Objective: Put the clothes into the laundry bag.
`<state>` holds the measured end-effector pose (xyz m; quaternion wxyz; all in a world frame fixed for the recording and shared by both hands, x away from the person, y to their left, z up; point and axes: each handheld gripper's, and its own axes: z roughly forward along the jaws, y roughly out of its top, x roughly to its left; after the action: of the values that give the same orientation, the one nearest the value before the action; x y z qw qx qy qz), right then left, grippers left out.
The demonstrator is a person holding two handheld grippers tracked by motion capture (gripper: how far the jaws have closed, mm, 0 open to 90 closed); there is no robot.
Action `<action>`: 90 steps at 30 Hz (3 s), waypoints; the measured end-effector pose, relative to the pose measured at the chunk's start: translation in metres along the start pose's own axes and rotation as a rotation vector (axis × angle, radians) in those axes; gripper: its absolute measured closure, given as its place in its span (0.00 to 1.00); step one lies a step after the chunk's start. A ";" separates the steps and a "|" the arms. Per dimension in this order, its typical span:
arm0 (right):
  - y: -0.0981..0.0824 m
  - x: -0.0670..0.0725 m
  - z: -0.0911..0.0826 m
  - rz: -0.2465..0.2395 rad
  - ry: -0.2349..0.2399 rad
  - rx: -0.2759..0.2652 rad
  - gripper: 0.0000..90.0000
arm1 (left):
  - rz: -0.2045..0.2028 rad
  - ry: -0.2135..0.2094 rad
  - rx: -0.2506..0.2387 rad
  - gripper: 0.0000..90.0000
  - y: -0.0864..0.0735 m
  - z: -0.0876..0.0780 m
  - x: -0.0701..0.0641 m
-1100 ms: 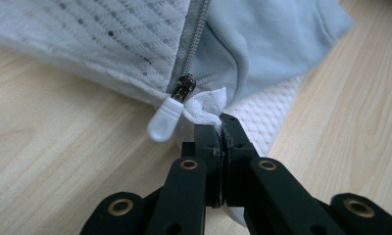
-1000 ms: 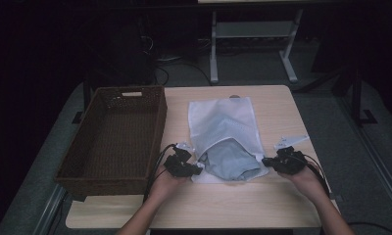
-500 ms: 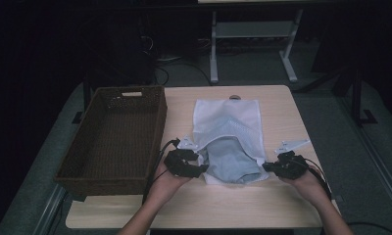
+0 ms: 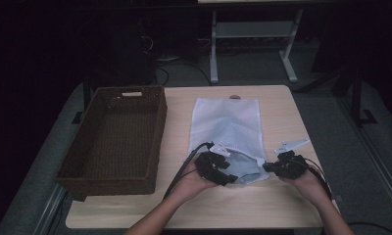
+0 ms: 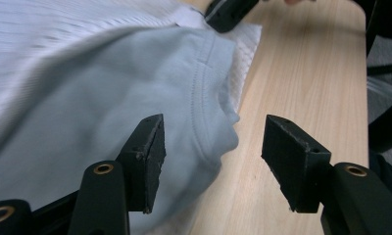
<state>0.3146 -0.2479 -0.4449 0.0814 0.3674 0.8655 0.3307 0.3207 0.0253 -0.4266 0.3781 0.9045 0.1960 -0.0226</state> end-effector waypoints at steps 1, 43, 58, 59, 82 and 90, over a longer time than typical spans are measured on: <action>0.000 0.000 0.000 0.000 0.000 0.001 0.99 | 0.004 -0.011 0.012 0.46 0.000 0.005 0.000; 0.020 0.044 -0.012 -0.119 0.133 -0.137 0.69 | -0.083 0.078 -0.108 0.90 0.014 -0.003 0.038; 0.035 0.076 0.062 -0.214 0.079 0.015 0.79 | -0.095 0.077 -0.111 0.90 0.013 -0.002 0.042; 0.034 0.075 0.062 -0.212 0.073 0.011 0.84 | -0.097 0.078 -0.111 0.90 0.013 -0.001 0.042; 0.031 0.073 0.044 -0.216 0.154 0.001 1.00 | -0.050 0.244 -0.020 0.90 0.010 0.028 0.051; 0.029 0.077 0.041 -0.233 0.182 0.001 1.00 | -0.087 0.328 -0.039 0.90 0.014 0.027 0.074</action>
<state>0.2928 -0.1587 -0.4502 0.0404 0.2329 0.9062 0.3506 0.3976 0.0224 -0.4502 0.3573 0.8792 0.2945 0.1127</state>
